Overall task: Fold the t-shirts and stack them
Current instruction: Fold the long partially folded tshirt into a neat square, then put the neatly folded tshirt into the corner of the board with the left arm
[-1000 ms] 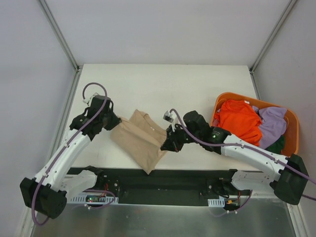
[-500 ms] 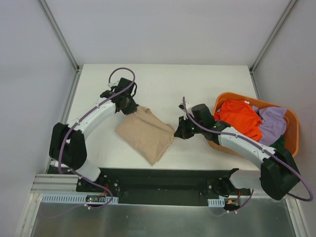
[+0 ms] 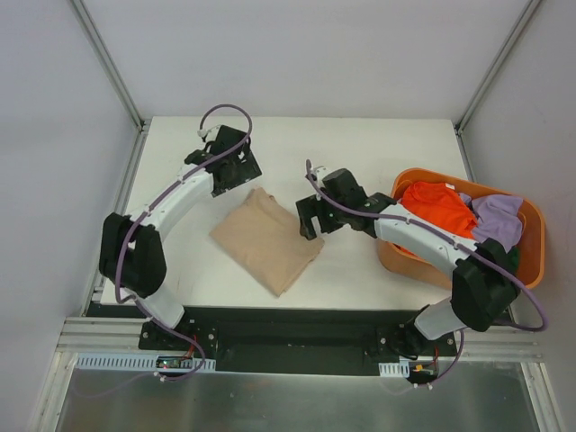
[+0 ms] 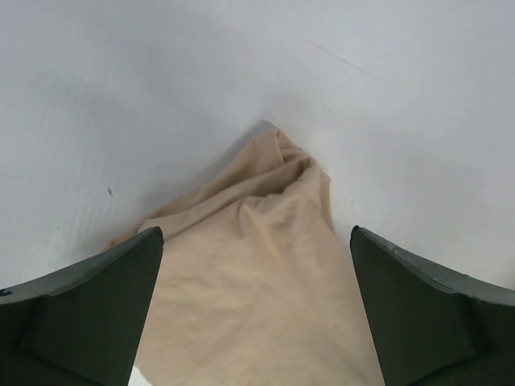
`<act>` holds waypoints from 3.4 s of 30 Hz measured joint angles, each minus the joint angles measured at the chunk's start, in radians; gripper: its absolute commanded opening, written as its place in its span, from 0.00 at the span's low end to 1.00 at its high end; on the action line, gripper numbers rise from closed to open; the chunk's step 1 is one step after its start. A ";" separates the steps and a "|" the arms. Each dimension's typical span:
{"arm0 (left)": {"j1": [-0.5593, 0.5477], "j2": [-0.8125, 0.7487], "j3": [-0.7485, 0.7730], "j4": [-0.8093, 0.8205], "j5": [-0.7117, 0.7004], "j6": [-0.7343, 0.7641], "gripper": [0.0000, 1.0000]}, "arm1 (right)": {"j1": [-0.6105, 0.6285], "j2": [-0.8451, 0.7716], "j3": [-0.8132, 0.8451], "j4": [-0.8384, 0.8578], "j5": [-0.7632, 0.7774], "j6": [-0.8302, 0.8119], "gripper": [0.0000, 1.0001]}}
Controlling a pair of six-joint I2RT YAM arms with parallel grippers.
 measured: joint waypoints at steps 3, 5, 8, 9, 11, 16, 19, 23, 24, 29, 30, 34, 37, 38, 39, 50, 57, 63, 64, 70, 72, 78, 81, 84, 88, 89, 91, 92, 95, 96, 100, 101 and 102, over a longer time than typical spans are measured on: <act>0.001 -0.093 -0.040 0.017 0.086 0.042 0.99 | 0.108 -0.014 0.041 -0.013 0.019 0.006 0.96; 0.000 -0.151 -0.087 0.051 0.208 0.083 0.99 | 0.184 -0.029 0.036 -0.012 -0.010 0.041 0.96; -0.001 -0.156 -0.155 0.130 0.386 0.130 0.99 | 0.232 -0.029 -0.012 0.051 -0.082 0.125 0.96; -0.002 -0.126 -0.159 0.142 0.433 0.141 0.99 | 0.233 -0.020 -0.025 0.058 -0.089 0.149 0.96; -0.002 -0.039 -0.154 0.174 0.504 0.160 0.99 | 0.231 0.019 -0.029 0.061 -0.085 0.181 0.96; 0.000 0.179 -0.075 0.180 0.579 0.188 0.99 | 0.198 0.142 -0.021 0.055 -0.031 0.198 0.96; 0.002 0.258 -0.002 0.181 0.591 0.192 0.99 | 0.159 0.190 -0.011 0.044 -0.002 0.193 0.96; 0.009 0.298 0.048 0.195 0.578 0.192 0.99 | 0.120 0.235 0.012 0.037 0.020 0.173 0.96; 0.013 0.301 0.050 0.193 0.568 0.191 0.99 | 0.113 0.243 0.019 0.035 0.021 0.166 0.96; 0.035 0.282 -0.002 0.180 0.521 0.173 0.99 | 0.074 0.279 0.066 0.026 0.024 0.111 0.96; 0.035 0.246 -0.051 0.195 0.518 0.168 0.99 | 0.062 0.288 0.082 0.019 0.024 0.095 0.96; 0.035 0.064 -0.249 0.151 0.496 0.167 0.99 | 0.035 0.307 0.201 -0.082 0.050 0.034 0.96; 0.035 -0.090 -0.349 0.099 0.494 0.178 0.99 | 0.052 0.268 0.244 -0.113 0.069 0.010 0.96; 0.035 -0.153 -0.371 0.087 0.495 0.182 0.99 | 0.067 0.232 0.245 -0.125 0.074 0.003 0.96; 0.035 -0.218 -0.385 0.080 0.494 0.185 0.99 | 0.085 0.190 0.243 -0.141 0.074 0.000 0.96; 0.034 -0.363 -0.413 0.190 0.507 0.187 0.99 | 0.175 -0.350 -0.066 -0.081 0.034 0.075 0.96; 0.042 -0.121 -0.388 0.232 0.421 0.190 0.99 | 0.179 -0.402 -0.219 -0.138 0.078 0.140 0.96; 0.048 0.027 -0.324 0.246 0.367 0.182 0.99 | 0.179 -0.519 -0.231 -0.172 0.124 0.165 0.96; 0.048 0.029 -0.317 0.245 0.367 0.181 0.99 | 0.179 -0.536 -0.232 -0.175 0.125 0.167 0.96; 0.048 -0.036 -0.310 0.236 0.377 0.166 0.99 | 0.179 -0.621 -0.275 -0.182 0.125 0.167 0.96; 0.048 -0.124 -0.345 0.226 0.361 0.153 0.99 | 0.179 -0.647 -0.294 -0.180 0.127 0.167 0.96; 0.052 -0.449 -0.536 0.202 0.267 0.067 0.99 | 0.179 -0.730 -0.351 -0.183 0.149 0.167 0.95; 0.061 -0.459 -0.629 0.182 0.243 0.030 0.91 | 0.179 -0.753 -0.359 -0.182 0.151 0.167 0.96; 0.061 -0.418 -0.703 0.139 0.198 0.005 0.78 | 0.179 -0.755 -0.360 -0.181 0.152 0.167 0.96; 0.061 -0.332 -0.708 0.124 0.167 -0.020 0.44 | 0.179 -0.735 -0.360 -0.180 0.156 0.165 0.96; 0.061 -0.315 -0.697 0.128 0.164 -0.023 0.36 | 0.179 -0.726 -0.360 -0.180 0.159 0.164 0.96; 0.061 -0.293 -0.684 0.140 0.167 -0.028 0.12 | 0.179 -0.706 -0.360 -0.180 0.166 0.163 0.96; 0.061 -0.285 -0.681 0.149 0.175 -0.031 0.00 | 0.179 -0.701 -0.360 -0.180 0.168 0.162 0.96; 0.060 -0.264 -0.664 0.172 0.200 -0.026 0.00 | 0.179 -0.688 -0.360 -0.180 0.183 0.160 0.96; 0.061 -0.256 -0.657 0.172 0.204 -0.023 0.00 | 0.179 -0.686 -0.360 -0.180 0.189 0.158 0.96; 0.061 -0.198 -0.596 0.164 0.201 0.003 0.00 | 0.179 -0.675 -0.360 -0.177 0.208 0.142 0.96; 0.061 -0.173 -0.570 0.163 0.190 0.016 0.00 | 0.179 -0.672 -0.360 -0.175 0.212 0.137 0.96; 0.061 -0.149 -0.544 0.161 0.181 0.028 0.00 | 0.179 -0.668 -0.360 -0.174 0.218 0.130 0.96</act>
